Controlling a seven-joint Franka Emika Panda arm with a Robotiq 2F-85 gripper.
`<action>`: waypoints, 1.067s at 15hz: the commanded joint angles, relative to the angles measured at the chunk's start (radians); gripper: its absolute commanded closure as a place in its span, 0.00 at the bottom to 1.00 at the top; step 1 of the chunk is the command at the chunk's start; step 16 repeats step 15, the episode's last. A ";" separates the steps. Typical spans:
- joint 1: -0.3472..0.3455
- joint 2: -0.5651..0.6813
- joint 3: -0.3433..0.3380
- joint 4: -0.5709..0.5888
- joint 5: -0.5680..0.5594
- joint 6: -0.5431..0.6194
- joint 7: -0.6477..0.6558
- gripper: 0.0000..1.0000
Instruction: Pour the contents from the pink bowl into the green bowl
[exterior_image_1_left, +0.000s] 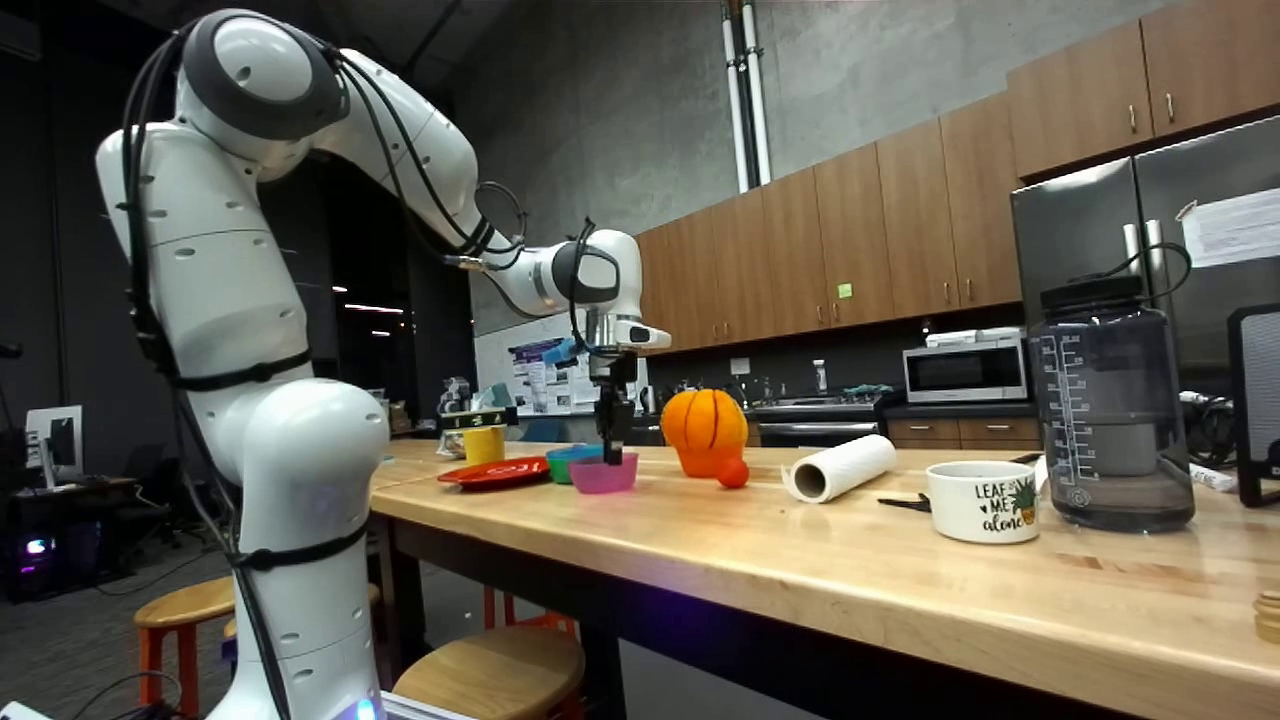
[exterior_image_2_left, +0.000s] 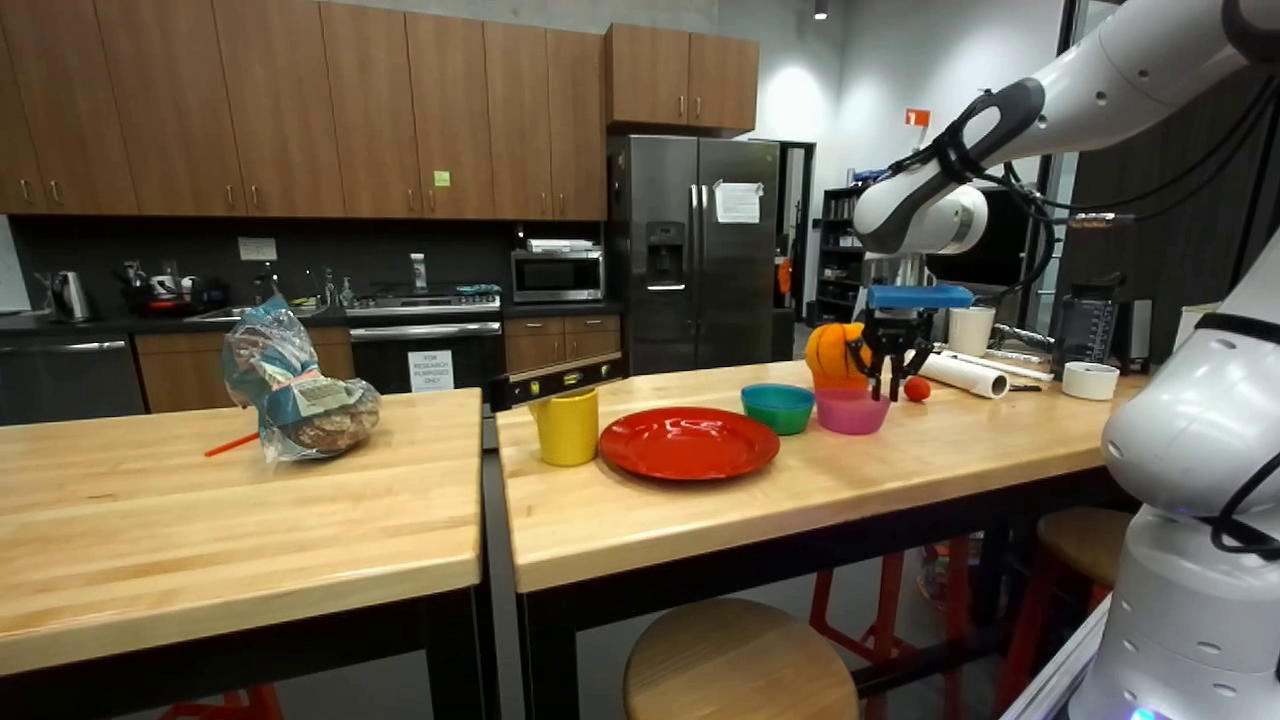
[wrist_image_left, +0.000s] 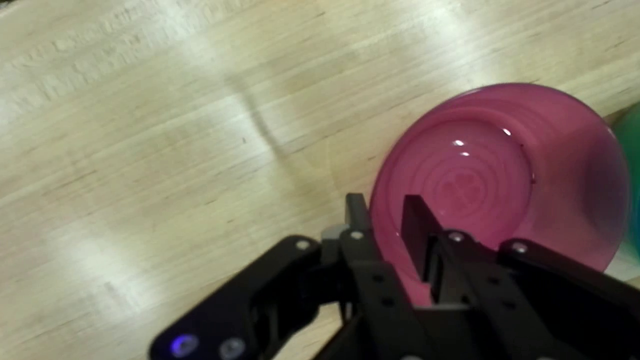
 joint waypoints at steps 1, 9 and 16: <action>-0.003 -0.012 0.003 0.000 0.023 0.007 -0.005 0.42; 0.020 -0.065 0.022 -0.003 0.018 -0.016 -0.053 0.00; 0.049 -0.122 0.044 -0.003 0.004 -0.044 -0.134 0.00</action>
